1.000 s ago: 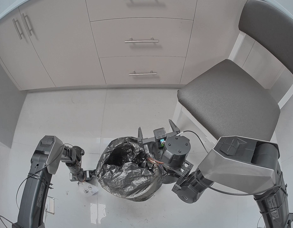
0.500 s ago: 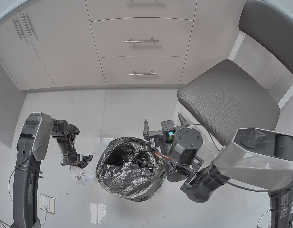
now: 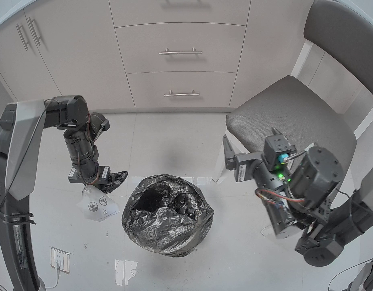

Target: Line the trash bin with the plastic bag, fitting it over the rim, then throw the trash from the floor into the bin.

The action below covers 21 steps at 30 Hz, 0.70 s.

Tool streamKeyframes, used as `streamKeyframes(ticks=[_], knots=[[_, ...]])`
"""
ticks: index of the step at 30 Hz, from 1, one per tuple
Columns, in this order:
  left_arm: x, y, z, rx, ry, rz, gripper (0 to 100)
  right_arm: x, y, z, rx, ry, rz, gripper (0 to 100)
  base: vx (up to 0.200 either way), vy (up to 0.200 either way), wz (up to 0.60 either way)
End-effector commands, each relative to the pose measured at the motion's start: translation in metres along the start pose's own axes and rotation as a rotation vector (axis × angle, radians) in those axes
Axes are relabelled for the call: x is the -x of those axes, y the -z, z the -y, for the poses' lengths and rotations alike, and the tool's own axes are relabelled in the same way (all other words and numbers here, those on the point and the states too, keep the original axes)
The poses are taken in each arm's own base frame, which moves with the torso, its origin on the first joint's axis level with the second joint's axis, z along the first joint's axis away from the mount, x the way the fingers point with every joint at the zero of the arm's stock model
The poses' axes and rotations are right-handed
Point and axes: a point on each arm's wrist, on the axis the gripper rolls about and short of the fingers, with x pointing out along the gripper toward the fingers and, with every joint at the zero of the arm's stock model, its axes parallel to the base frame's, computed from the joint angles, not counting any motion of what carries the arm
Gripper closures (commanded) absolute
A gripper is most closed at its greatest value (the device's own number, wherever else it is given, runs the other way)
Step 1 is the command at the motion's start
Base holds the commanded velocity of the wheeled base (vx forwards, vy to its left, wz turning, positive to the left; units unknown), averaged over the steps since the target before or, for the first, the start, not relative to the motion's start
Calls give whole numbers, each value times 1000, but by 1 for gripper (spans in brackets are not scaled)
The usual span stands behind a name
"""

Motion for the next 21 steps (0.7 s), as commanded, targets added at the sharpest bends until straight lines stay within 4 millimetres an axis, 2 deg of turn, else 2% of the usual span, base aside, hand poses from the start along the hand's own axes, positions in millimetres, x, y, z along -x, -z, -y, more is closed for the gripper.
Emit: streamKeyframes(ticks=[1,6,12,14,15,21], knots=[[58,38,32,-85,-3,104,100,23,-32,40,-49,41,50,0,0,0,0],[54,46,62,-114,6,110,100,26,-38,54,-60,96,56,0,0,0,0],[34,45,97,-133,26,130,100,23,-27,64,-31,130,27,0,0,0,0],[34,45,97,-133,26,130,100,23,-27,64,-31,130,27,0,0,0,0],[28,44,106,-126,36,145,100,25,-27,65,-25,128,24,0,0,0,0],[2,29,113,-116,40,143,100,24,-24,63,-18,119,20,0,0,0,0]])
